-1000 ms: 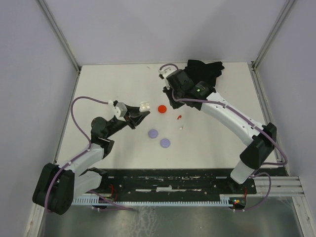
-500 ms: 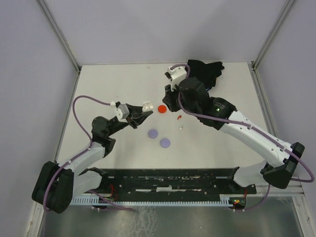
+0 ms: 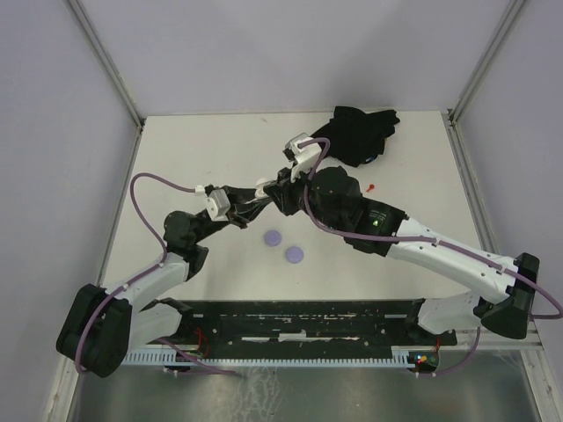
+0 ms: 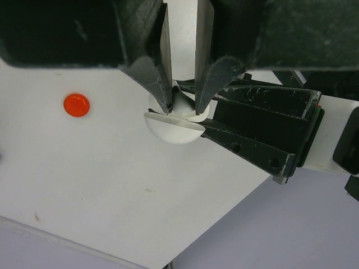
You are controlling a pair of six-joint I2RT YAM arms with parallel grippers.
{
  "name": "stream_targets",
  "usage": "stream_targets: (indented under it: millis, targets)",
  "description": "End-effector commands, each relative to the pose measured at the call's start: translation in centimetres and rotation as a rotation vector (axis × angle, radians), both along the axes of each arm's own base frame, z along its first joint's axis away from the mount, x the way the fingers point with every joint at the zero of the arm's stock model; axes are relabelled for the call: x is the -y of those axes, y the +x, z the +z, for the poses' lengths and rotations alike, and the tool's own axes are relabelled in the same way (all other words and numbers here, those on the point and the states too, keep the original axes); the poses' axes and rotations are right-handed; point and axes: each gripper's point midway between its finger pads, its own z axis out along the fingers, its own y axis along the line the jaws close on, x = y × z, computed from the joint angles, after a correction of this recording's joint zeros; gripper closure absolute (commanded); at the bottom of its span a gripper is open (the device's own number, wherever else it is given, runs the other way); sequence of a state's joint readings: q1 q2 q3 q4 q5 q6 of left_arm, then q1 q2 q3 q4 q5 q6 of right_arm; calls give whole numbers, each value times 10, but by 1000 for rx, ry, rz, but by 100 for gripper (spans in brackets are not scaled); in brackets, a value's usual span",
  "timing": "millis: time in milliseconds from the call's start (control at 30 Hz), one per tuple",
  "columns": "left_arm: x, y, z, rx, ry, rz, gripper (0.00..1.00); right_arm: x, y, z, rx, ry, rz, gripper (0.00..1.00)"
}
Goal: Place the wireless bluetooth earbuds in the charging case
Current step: Place the earbud in the charging case.
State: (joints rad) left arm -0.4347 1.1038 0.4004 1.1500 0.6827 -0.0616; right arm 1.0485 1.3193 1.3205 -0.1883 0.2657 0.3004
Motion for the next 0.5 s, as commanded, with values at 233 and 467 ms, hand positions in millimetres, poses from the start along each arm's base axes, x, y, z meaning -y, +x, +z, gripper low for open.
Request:
stream_targets:
  millis: [233, 467]
  targets:
    - [-2, -5, 25, 92, -50, 12, 97, -5, -4, 42, 73, 191, -16, 82]
    - [-2, -4, 25, 88, -57, 21, 97, -8, -3, 32, 46, 189, -23, 82]
